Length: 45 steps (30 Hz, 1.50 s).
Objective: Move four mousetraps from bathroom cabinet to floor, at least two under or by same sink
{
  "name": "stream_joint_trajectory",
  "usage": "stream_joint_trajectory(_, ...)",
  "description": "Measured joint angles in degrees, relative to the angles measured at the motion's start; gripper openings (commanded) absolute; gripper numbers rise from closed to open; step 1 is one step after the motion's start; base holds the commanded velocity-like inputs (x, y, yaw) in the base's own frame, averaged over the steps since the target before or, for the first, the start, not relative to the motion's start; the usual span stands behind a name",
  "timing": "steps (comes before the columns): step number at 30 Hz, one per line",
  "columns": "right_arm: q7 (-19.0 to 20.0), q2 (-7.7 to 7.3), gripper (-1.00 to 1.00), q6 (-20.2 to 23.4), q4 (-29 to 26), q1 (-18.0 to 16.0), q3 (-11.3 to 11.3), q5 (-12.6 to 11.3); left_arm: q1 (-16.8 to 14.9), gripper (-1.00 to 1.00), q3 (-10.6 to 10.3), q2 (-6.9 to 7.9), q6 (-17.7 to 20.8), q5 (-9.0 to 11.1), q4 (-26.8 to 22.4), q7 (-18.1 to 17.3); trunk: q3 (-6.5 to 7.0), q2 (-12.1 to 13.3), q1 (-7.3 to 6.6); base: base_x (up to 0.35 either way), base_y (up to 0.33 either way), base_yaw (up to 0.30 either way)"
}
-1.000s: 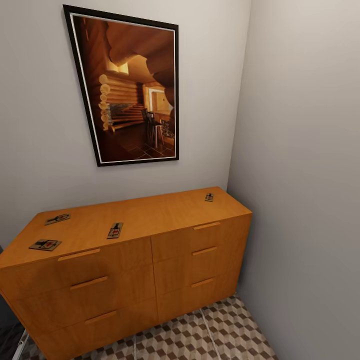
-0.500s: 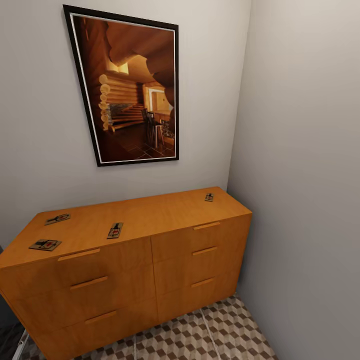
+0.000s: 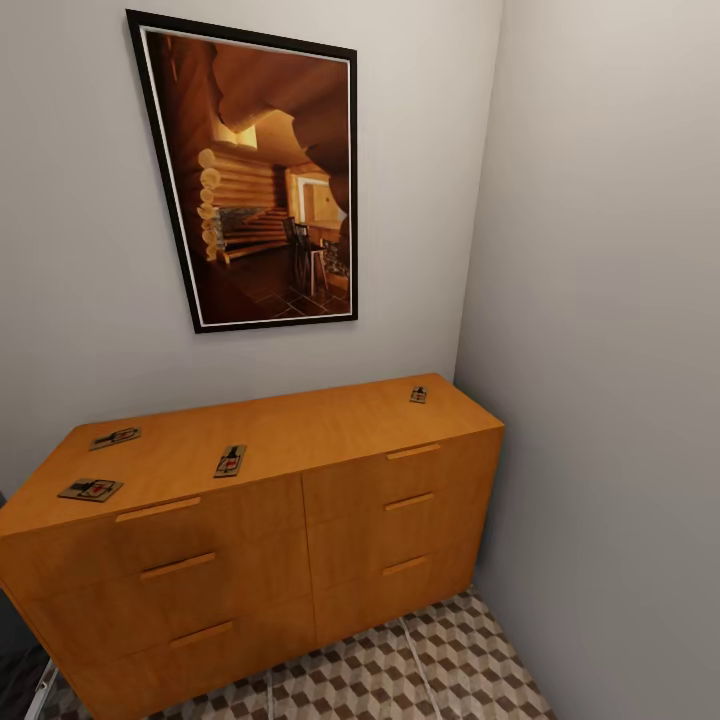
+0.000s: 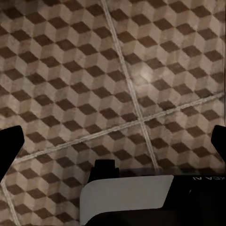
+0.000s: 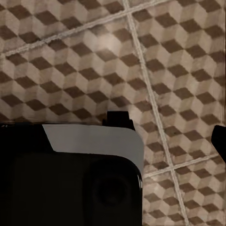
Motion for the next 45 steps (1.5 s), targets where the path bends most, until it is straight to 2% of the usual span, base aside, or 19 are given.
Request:
stream_joint_trajectory(7,-0.2,-0.09,1.00,8.3,-14.8,0.0,-0.4,-0.1,0.0,1.00,-0.3,-0.05,6.1,-0.2,-11.3,0.0,-0.01,0.0,0.00,0.000,0.000,0.000)
stream_joint_trajectory(10,-0.2,-0.22,1.00,11.7,-19.5,0.0,-1.4,-0.2,0.0,1.00,-0.3,-0.11,9.2,-0.4,-15.7,0.0,-0.01,0.0,0.00,0.000,0.000,0.000)
stream_joint_trajectory(11,-0.2,-0.22,1.00,11.7,-19.6,0.0,-1.4,-0.2,0.0,1.00,-0.3,-0.11,9.2,-0.4,-15.7,0.0,-0.01,0.0,0.00,0.000,0.000,0.000)
stream_joint_trajectory(15,-0.3,-0.60,1.00,16.4,-25.6,0.0,-3.6,-0.2,0.0,1.00,-0.5,-0.32,14.5,-0.5,-22.3,0.0,-0.01,0.0,0.00,0.000,0.000,0.000)
stream_joint_trajectory(16,-0.4,-0.88,1.00,19.8,-30.4,0.0,-5.7,0.0,0.0,1.00,-1.1,-0.56,18.5,-0.6,-27.0,0.0,0.00,0.0,-0.01,0.000,0.000,0.000)
stream_joint_trajectory(17,-0.4,-0.96,1.00,21.0,-32.6,0.0,-6.4,0.0,0.0,1.00,-1.5,-0.66,19.8,-0.6,-28.8,0.0,-0.01,0.0,0.00,0.000,0.000,0.000)
stream_joint_trajectory(20,-0.5,-1.11,1.00,24.2,-38.5,0.0,-8.4,0.1,0.0,1.00,-2.8,-1.15,22.6,-0.6,-33.4,0.0,-0.02,0.0,0.00,0.000,0.000,0.000)
stream_joint_trajectory(21,-0.5,-1.19,1.00,27.4,-43.9,0.0,-9.9,0.3,0.0,1.00,-3.9,-1.73,24.4,-0.6,-37.5,0.0,-0.01,0.0,-0.01,0.000,0.000,0.000)
stream_joint_trajectory(25,-0.5,-1.62,1.00,33.0,-51.9,0.0,-11.5,0.4,0.0,1.00,-4.9,-3.02,26.7,-0.7,-42.8,0.0,-0.02,0.0,-0.01,0.000,0.000,0.000)
stream_joint_trajectory(27,-0.5,-2.48,1.00,35.5,-54.5,-0.1,-12.1,0.5,-0.2,1.00,-5.1,-3.53,28.0,-0.8,-44.2,0.0,-0.01,0.0,0.00,0.000,0.000,0.000)
stream_joint_trajectory(34,-0.5,-5.57,1.00,37.8,-57.0,-0.4,-12.8,0.4,-2.1,1.00,-5.2,-3.97,30.2,-0.9,-45.5,0.0,0.00,0.0,0.00,0.000,0.000,0.000)
stream_joint_trajectory(40,-0.5,-6.72,1.00,38.5,-57.6,-1.3,-12.9,0.4,-5.8,1.00,-5.3,-4.14,31.3,-1.0,-45.8,0.0,0.00,0.0,0.00,0.000,0.000,0.000)
stream_joint_trajectory(45,-0.5,-7.66,1.00,41.5,-58.1,-3.9,-13.0,0.5,-9.9,1.00,-5.3,-4.52,32.8,-1.0,-46.1,0.0,0.00,0.0,0.00,0.000,0.000,0.000)
